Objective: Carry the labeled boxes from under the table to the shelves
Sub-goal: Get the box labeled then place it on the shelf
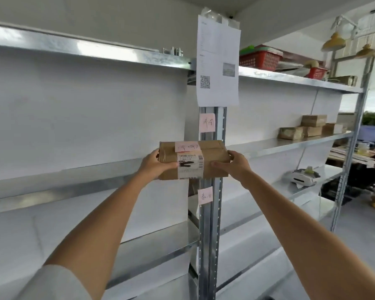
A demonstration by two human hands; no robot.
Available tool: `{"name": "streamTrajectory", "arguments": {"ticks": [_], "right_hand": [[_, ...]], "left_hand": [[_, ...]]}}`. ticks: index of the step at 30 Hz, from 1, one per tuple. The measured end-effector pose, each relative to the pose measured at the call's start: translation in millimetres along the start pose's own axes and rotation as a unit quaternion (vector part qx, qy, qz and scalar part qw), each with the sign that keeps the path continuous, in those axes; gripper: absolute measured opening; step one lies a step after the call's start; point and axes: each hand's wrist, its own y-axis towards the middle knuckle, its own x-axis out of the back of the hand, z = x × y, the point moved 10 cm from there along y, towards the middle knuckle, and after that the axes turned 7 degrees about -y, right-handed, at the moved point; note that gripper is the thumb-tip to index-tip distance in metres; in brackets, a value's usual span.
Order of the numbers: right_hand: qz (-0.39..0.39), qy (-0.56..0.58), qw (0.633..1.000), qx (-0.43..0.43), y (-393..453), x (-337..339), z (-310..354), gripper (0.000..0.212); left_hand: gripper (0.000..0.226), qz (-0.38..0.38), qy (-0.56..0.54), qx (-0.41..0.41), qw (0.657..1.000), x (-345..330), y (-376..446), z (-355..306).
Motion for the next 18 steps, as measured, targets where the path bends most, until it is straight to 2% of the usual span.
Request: {"name": "streamTrajectory", "arguments": {"ticks": [3,9,18], "right_hand": [[0.046,0.006,0.999,0.021,39.5,-40.9,23.6,0.060],[0.080,0.029,0.996,0.041,107.7,-97.6,49.1,0.056],[0.128,0.041,0.991,0.028,168.0,-178.7,30.7,0.062]], "left_hand": [[0.053,-0.070,-0.019,0.000,0.997,43.6,25.0,7.0],[0.054,-0.150,-0.001,0.021,0.989,83.8,63.8,29.6],[0.050,-0.180,0.078,0.071,0.978,105.3,96.4,87.1]]}}
